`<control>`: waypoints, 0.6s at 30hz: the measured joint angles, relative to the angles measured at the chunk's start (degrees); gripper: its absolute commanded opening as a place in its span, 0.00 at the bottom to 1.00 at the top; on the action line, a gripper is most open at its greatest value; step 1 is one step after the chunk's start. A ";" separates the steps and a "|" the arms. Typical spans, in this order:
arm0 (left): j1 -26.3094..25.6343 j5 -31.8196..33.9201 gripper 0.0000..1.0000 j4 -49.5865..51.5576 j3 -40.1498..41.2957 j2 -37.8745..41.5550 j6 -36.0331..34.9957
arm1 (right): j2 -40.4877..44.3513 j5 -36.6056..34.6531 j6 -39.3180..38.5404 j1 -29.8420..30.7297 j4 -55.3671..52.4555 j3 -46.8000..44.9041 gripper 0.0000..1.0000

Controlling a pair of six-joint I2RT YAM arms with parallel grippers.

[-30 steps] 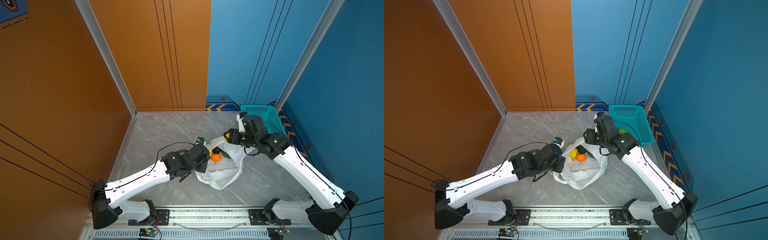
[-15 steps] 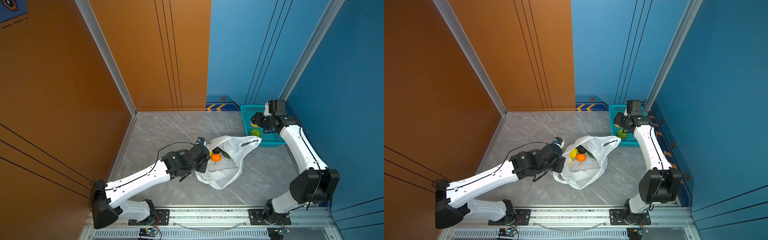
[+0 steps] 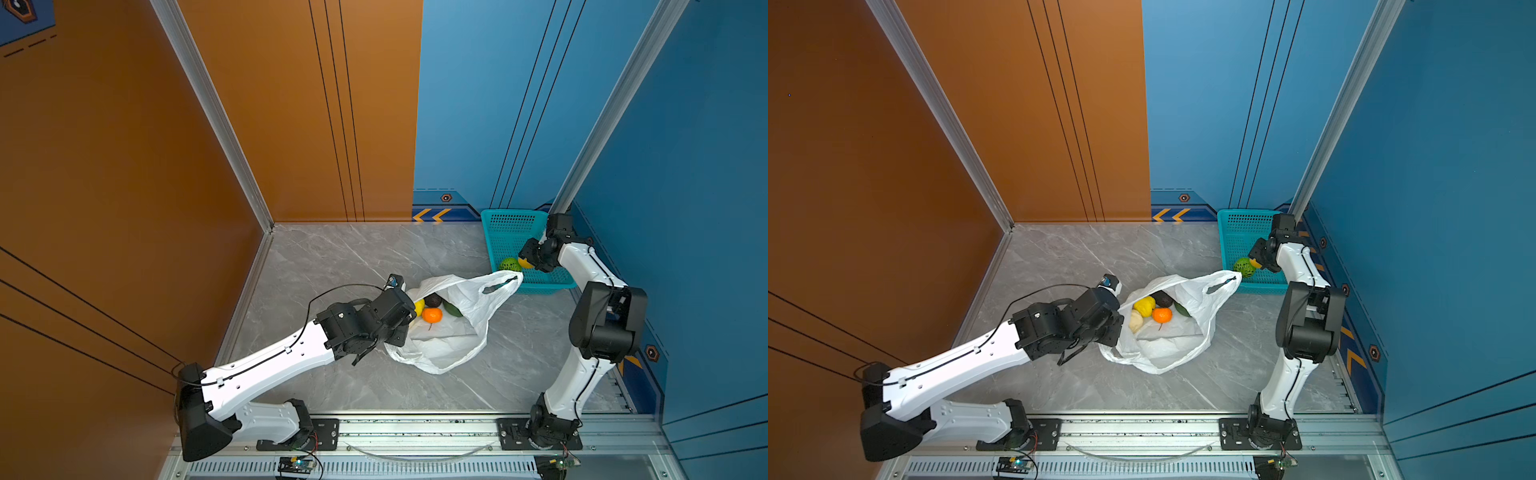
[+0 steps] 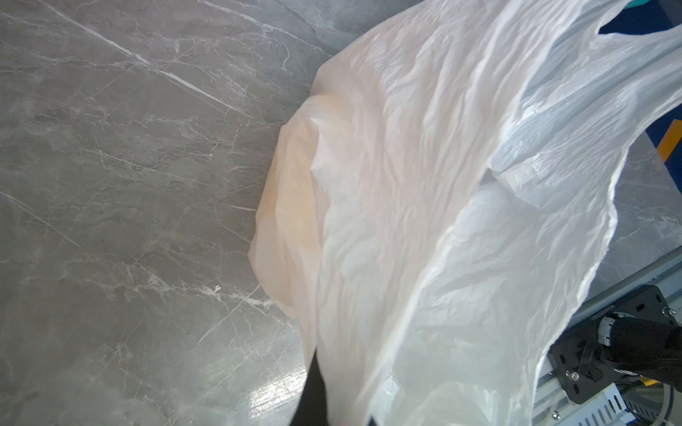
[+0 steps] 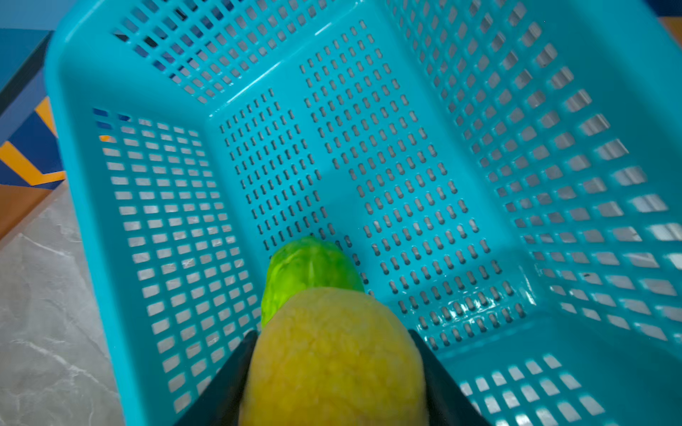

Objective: Untie the knot of the plastic bag and take out the fruit
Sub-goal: Place the fruit in the basket.

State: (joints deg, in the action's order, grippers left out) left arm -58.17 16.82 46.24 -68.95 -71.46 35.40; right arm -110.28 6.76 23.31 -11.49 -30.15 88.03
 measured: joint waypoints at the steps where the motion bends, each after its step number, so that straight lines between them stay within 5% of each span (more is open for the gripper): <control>1: 0.02 0.11 0.00 0.11 0.00 0.11 0.00 | -0.59 -0.33 0.00 -0.17 0.20 0.02 0.47; 9: 0.02 0.74 0.00 0.39 0.00 0.44 0.02 | -3.28 -3.28 -0.26 -0.70 0.44 0.44 0.81; 18: 0.02 1.01 0.00 0.76 0.00 0.92 0.02 | -3.19 -5.11 0.02 -0.46 0.66 0.22 0.93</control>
State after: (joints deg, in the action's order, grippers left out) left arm -58.15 17.82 47.00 -68.95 -70.54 35.42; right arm -113.47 1.65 23.33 -11.94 -29.50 88.25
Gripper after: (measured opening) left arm 0.045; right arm 0.925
